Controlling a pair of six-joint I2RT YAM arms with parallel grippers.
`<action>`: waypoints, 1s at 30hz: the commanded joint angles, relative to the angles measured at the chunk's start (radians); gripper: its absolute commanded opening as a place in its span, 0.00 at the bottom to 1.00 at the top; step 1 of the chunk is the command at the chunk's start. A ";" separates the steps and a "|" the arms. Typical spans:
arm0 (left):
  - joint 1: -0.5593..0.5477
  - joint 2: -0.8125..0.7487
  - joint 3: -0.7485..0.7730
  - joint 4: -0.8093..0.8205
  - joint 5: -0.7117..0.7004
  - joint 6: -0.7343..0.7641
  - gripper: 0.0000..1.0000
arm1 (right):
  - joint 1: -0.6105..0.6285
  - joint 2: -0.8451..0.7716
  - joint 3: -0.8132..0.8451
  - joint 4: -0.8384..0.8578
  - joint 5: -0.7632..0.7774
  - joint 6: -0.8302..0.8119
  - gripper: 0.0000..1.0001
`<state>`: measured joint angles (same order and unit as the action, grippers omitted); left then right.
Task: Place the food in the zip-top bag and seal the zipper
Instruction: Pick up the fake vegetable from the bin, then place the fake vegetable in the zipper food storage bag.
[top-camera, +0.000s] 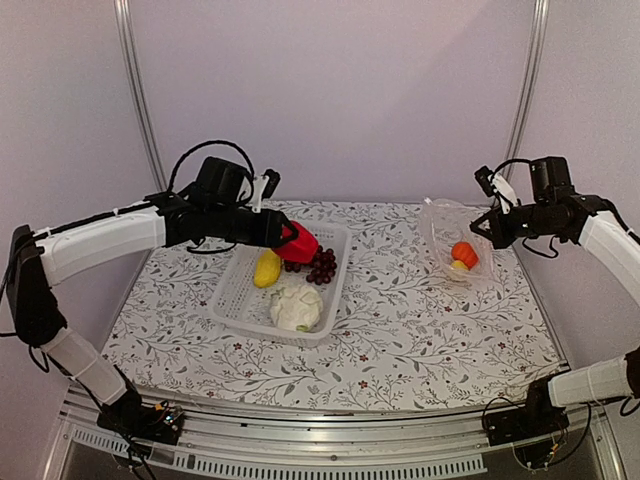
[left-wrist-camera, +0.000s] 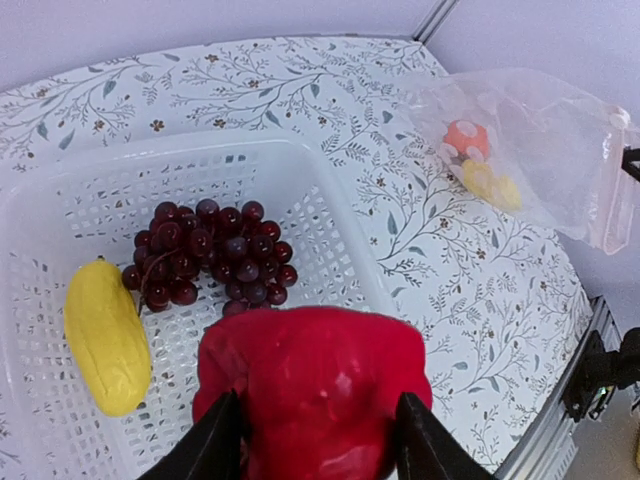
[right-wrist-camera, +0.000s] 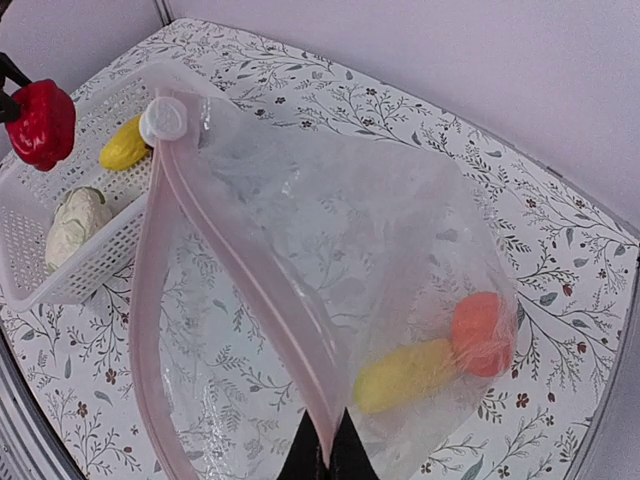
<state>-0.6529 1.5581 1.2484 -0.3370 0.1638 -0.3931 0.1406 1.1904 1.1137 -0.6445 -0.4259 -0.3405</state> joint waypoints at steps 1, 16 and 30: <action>-0.090 -0.066 0.064 -0.009 -0.046 0.003 0.37 | -0.006 0.035 0.090 -0.075 0.015 -0.006 0.00; -0.435 0.006 0.216 0.165 -0.206 0.083 0.33 | 0.036 0.042 0.189 -0.233 0.022 0.010 0.00; -0.600 0.369 0.660 0.064 -0.357 0.265 0.32 | 0.044 0.049 0.210 -0.281 0.003 0.012 0.00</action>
<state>-1.2209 1.8538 1.8038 -0.2188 -0.1036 -0.1944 0.1787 1.2438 1.2987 -0.8982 -0.4030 -0.3363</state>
